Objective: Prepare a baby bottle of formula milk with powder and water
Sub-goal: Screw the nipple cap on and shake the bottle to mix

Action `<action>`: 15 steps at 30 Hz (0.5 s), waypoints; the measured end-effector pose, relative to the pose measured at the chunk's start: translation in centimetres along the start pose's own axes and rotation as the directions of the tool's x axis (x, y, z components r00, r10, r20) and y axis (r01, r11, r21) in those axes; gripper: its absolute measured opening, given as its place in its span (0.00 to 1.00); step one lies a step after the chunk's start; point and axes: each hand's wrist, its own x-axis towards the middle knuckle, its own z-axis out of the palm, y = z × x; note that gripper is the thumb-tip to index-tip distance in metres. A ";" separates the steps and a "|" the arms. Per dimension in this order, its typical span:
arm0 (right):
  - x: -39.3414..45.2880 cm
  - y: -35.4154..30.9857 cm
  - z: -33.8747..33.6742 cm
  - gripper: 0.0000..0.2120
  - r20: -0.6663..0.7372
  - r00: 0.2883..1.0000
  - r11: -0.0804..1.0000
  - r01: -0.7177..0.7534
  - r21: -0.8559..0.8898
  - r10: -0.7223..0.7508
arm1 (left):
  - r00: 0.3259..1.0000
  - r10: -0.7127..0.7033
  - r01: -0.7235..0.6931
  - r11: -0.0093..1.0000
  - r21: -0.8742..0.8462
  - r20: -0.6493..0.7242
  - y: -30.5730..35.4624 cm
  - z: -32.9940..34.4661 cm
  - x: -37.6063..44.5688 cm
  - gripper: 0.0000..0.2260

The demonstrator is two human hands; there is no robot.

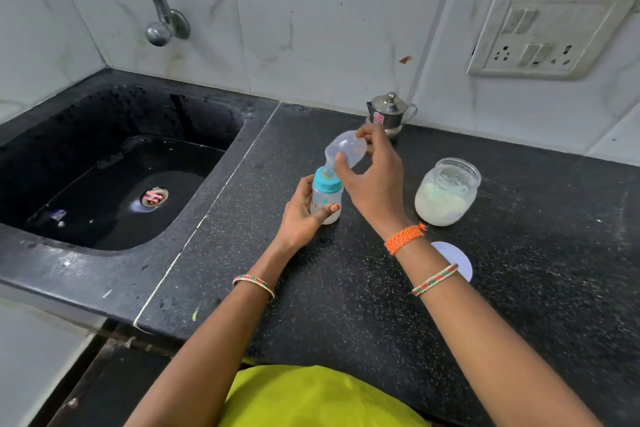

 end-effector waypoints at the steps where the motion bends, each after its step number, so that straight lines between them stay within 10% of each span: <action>1: 0.1 -0.2 0.4 0.14 0.036 0.999 1.000 0.023 -0.010 -0.023 | 1.000 0.001 -0.001 1.000 -0.003 0.003 -0.1 0.0 0.0 0.26; 15: -2.2 1.9 3.3 0.14 0.151 0.985 0.966 0.120 -0.231 -0.086 | 1.000 0.016 -0.015 0.997 -0.075 0.007 -0.9 -0.1 0.5 0.24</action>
